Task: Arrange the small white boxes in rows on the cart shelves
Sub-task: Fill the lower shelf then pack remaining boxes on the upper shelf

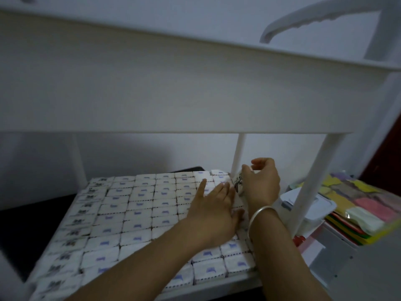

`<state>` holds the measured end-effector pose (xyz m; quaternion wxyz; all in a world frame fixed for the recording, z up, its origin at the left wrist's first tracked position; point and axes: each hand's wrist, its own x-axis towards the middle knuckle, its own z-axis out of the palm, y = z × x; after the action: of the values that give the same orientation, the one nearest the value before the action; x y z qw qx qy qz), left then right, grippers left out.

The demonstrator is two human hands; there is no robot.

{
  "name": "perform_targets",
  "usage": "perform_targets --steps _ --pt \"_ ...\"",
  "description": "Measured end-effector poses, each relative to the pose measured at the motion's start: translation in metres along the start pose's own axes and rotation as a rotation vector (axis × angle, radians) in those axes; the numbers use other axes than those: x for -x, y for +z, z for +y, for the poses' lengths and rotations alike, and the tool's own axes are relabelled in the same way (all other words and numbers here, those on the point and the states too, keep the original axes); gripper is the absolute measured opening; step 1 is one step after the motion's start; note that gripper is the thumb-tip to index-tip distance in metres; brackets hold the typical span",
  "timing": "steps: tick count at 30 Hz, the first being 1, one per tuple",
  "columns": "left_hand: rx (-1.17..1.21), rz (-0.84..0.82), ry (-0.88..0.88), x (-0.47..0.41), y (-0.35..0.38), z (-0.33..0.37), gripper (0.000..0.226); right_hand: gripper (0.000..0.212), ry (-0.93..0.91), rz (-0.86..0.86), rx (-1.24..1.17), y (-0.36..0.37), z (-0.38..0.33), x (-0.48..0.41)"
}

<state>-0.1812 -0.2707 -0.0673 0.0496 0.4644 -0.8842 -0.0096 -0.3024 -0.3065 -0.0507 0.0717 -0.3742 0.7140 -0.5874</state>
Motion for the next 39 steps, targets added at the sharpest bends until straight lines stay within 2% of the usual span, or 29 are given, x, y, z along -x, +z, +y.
perform_targets --steps 9,13,15,20,24,28,29,31,34,36,39 --pt "0.045 0.025 0.025 0.001 0.006 -0.003 0.063 0.018 -0.150 -0.215 0.346 0.008 0.001 0.002" --pt "0.220 0.122 -0.061 -0.011 0.004 -0.013 0.059 0.031 -0.059 -0.147 0.316 0.005 -0.001 0.000" --pt "0.164 0.152 -0.088 -0.022 -0.001 -0.028 0.057 0.027 -0.017 -0.180 0.307 0.003 0.002 -0.001" --pt "0.037 0.019 -0.044 -0.040 0.000 -0.056 0.059 0.026 0.028 -0.304 0.307 0.001 0.010 -0.003" --pt "0.014 0.054 -0.086 -0.045 0.005 -0.056 0.061 0.019 0.084 -0.379 0.353 0.002 0.016 -0.006" --pt "0.000 0.038 -0.175 -0.046 0.007 -0.051 0.065 0.007 0.105 -0.370 0.344 0.002 0.018 -0.008" --pt "0.029 0.013 -0.191 -0.045 0.006 -0.050 0.065 0.007 0.112 -0.375 0.337 0.002 0.018 -0.008" --pt "0.100 -0.033 -0.188 -0.040 0.000 -0.049 0.064 0.021 0.113 -0.375 0.323 0.002 0.015 -0.005" --pt "0.291 0.004 -0.164 -0.017 -0.017 -0.051 0.056 0.027 -0.034 -0.296 0.326 -0.002 -0.004 0.005" --pt "0.430 0.119 -0.167 0.012 -0.026 -0.053 0.048 0.026 -0.178 -0.274 0.331 -0.008 -0.023 0.019" --pt "0.492 0.300 -0.172 0.070 -0.036 -0.053 0.028 0.024 -0.443 -0.356 0.314 -0.024 -0.045 0.057"
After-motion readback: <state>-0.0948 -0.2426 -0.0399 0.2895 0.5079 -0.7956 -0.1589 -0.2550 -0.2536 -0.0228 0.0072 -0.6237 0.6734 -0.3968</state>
